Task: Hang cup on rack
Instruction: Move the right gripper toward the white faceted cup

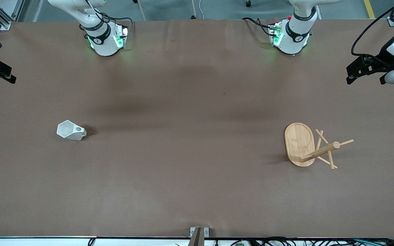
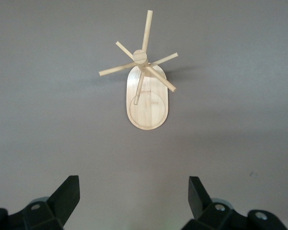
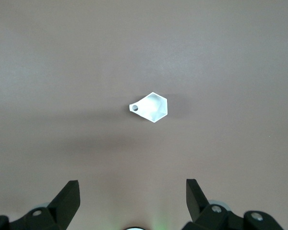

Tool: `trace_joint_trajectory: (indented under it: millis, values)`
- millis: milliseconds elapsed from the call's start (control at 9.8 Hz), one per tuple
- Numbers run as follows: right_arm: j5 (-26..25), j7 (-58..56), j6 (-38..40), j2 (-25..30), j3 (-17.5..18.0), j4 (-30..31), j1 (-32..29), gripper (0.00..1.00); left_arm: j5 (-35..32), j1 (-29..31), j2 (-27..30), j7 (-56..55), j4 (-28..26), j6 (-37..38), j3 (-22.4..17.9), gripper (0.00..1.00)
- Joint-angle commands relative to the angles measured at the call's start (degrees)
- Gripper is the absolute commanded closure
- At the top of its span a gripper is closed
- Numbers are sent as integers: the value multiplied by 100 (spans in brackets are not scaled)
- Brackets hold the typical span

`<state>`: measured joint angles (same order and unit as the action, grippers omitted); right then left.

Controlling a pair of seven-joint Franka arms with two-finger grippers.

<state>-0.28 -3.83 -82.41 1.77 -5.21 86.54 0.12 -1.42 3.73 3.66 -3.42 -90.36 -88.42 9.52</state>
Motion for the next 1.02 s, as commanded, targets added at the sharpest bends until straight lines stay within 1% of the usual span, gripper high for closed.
trace_joint_trajectory:
  millis: [0, 510, 714, 918]
  values:
    - [28, 14, -3, 78, -15, 82, -4, 3, -113, 5, -85, 35, -35, 79, 32, 0]
    - [28, -74, -135, 87, -32, 144, -12, 2, -25, 49, -164, 78, 80, 88, 23, 0]
    - [28, -91, -222, 78, -102, 196, -39, 2, -25, 40, -164, 87, 71, 88, 23, 0]
    - [20, -135, -615, 87, -199, 782, -56, 2, -25, 32, -164, 78, 71, 88, 23, 0]
